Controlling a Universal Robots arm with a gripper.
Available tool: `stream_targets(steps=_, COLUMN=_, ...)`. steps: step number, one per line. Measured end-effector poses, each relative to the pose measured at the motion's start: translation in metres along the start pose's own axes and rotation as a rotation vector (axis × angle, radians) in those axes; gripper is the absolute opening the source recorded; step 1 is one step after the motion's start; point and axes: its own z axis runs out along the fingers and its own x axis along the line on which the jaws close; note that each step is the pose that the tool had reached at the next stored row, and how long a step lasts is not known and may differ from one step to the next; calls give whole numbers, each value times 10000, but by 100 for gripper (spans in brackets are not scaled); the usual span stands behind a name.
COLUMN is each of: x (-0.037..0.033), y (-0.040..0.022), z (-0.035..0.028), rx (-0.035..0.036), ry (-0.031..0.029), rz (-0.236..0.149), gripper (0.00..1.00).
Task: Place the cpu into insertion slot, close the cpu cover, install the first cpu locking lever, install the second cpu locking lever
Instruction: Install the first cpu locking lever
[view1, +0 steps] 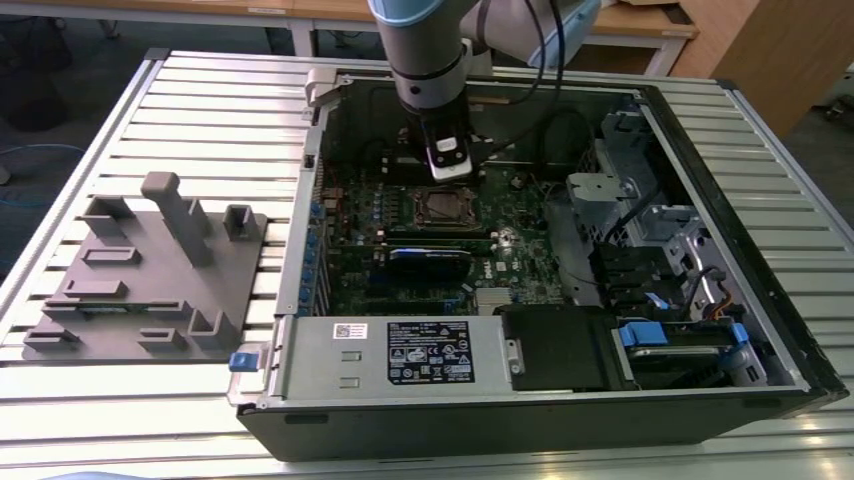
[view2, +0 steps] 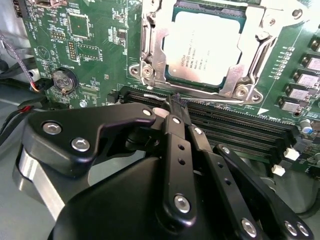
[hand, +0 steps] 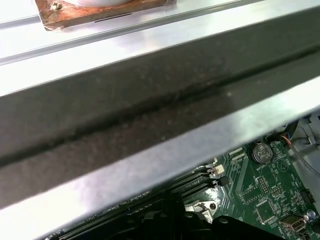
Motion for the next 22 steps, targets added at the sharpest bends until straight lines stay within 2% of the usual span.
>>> stream_targets(steps=3, x=1, y=-2, z=7, rx=-31, ry=-77, rz=-15, gripper=11)
stream_targets(steps=6, x=2, y=-3, z=10, rx=-36, ry=-125, rz=-27, gripper=11)
stream_targets(steps=22, x=-4, y=-25, z=20, rx=-25, ry=-387, rz=-96, gripper=11)
